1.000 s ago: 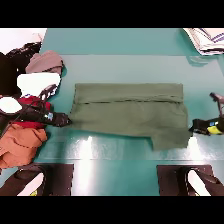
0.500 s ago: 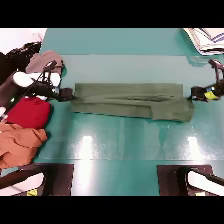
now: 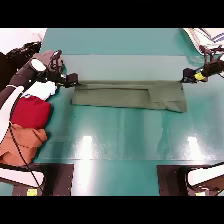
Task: Fold the shirts.
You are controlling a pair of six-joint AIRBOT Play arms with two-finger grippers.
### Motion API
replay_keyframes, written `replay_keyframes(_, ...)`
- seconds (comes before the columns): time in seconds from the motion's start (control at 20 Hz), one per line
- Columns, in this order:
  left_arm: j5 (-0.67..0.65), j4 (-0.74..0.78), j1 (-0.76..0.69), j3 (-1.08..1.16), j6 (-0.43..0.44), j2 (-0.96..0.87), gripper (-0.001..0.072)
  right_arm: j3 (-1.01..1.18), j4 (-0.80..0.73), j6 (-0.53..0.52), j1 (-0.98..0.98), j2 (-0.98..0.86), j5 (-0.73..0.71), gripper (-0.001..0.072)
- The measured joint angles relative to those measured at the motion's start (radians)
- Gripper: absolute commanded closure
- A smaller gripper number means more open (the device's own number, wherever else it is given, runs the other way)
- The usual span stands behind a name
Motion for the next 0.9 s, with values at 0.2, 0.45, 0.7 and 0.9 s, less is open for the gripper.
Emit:
replay_keyframes(0.2,-0.017,0.0,0.003,0.054,-0.016,-0.013,0.0164,0.135,0.05,-0.023,-0.003,-0.085,0.071,0.0275)
replay_keyframes(0.45,-0.153,0.004,0.014,0.144,-0.025,-0.017,0.0679,0.188,0.109,-0.085,-0.059,-0.109,0.193,0.011)
replay_keyframes(0.7,-0.276,-0.001,0.0,0.183,-0.022,-0.018,0.0679,0.164,0.19,-0.108,-0.158,-0.116,0.271,0.0016)
replay_keyframes(0.9,-0.297,-0.003,-0.045,0.19,-0.018,-0.018,0.0679,0.029,0.217,-0.137,-0.193,-0.117,0.254,0.0017)
